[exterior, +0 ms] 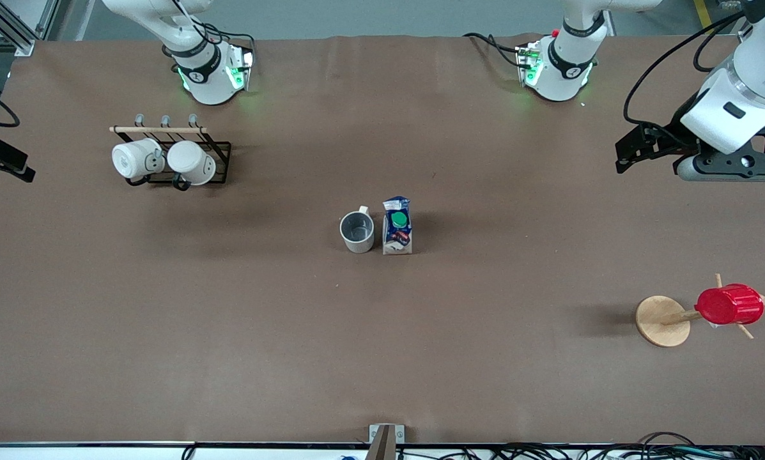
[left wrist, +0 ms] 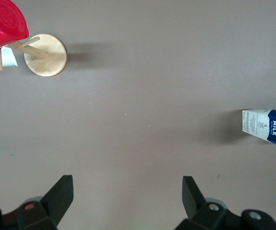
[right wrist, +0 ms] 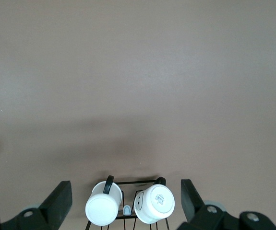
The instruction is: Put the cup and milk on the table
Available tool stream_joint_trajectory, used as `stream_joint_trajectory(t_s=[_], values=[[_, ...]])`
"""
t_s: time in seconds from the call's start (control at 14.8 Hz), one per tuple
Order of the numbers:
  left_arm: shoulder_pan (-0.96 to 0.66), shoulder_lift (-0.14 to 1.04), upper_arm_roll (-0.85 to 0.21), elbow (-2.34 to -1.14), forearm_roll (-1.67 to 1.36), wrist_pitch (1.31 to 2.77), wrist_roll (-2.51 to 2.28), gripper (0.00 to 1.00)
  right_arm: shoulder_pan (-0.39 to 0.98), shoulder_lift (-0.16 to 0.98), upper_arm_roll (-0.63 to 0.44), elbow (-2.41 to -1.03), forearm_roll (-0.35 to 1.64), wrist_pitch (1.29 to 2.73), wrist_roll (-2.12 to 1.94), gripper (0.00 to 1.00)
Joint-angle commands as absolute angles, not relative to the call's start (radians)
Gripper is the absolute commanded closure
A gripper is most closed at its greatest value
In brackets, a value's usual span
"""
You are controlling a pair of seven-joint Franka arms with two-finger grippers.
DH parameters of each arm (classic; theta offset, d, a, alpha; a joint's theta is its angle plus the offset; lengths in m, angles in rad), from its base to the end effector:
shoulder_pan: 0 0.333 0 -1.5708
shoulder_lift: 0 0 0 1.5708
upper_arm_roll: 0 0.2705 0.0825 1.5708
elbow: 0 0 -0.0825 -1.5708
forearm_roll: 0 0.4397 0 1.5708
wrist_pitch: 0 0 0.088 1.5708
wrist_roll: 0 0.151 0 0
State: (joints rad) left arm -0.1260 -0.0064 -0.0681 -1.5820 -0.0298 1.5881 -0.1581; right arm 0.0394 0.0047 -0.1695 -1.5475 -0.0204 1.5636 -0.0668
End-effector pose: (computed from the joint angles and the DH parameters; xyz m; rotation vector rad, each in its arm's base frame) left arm 0.5984 -0.1223 0.5346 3.1100 -0.0555 0.0111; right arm 0.6060 -0.0822 0.5439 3.1178 -0.0991 0.0146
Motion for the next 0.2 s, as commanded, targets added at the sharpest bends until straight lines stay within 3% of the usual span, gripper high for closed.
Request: stream_joint_trajectory(t_s=[0.0,0.13], values=[[-0.127,-0.038,-0.067,-1.615,-0.028,1.611,-0.166,0.00,0.023,0.009,-0.164,-1.534,0.000,1.555,-0.075,0.00],[-0.129,-0.037,-0.069,-1.615,-0.028,1.612,-0.166,0.00,0.025,0.009,-0.164,-1.534,0.000,1.555,-0.077,0.00]])
